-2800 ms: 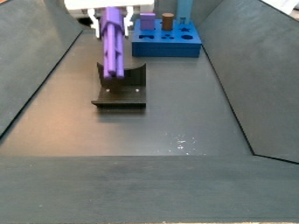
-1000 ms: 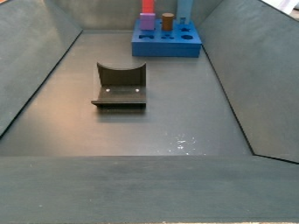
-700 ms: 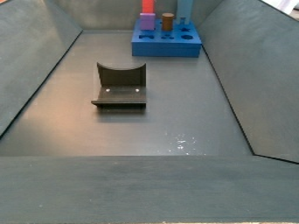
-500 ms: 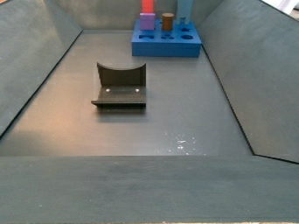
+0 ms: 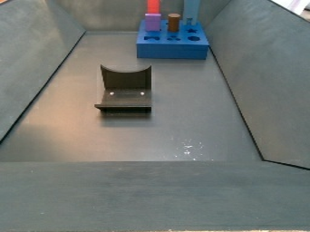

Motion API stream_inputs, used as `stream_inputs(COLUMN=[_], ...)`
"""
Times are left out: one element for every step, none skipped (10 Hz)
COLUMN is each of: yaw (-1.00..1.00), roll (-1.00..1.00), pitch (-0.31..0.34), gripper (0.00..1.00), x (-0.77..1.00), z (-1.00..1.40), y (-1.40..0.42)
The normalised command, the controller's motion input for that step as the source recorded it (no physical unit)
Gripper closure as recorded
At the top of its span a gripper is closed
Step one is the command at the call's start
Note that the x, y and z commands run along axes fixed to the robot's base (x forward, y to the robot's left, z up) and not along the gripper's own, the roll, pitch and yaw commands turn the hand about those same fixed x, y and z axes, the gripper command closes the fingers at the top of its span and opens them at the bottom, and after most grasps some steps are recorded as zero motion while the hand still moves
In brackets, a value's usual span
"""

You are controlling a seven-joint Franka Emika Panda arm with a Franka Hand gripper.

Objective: Pick up the 3 prong object. Move up. Rotate the 3 prong object. Place the 3 prong object on the fixture. Regrasp the 3 prong object. Move to above the board. Insert the 3 prong object.
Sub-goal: Insert the 3 prong object.

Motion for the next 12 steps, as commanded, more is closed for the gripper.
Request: stream_inputs(yaw=[-0.23,-0.4,-0.4,-0.45,-0.57,-0.64,-0.79,-0.75,-0.76,-0.75,-0.81,-0.87], roll=[-0.1,-0.18,-0.21,-0.19,-0.15,-0.14,-0.17,-0.22,-0.21,-0.22,-0.18,-0.15], pitch=[0.01,0.0,0.0,0.0,0.0,0.0,0.0,0.0,0.0,0.0,0.0,0.0], gripper=[1.0,1.0,1.0,1.0,1.0,1.0,1.0,1.0,1.0,1.0,1.0,1.0], x=[0.18,0.05,0.0,0.0,-0.02,-0.03,-0.02,-0.02,-0.02,-0.01,-0.04,-0.02], z=[-0.1,-0.08,-0.1,-0.09,-0.15,-0.19,-0.21,-0.15,-0.17,-0.19,-0.21,-0.19], y=[0.03,0.07,0.05,0.03,0.0,0.0,0.0,0.0,0.0,0.0,0.0,0.0])
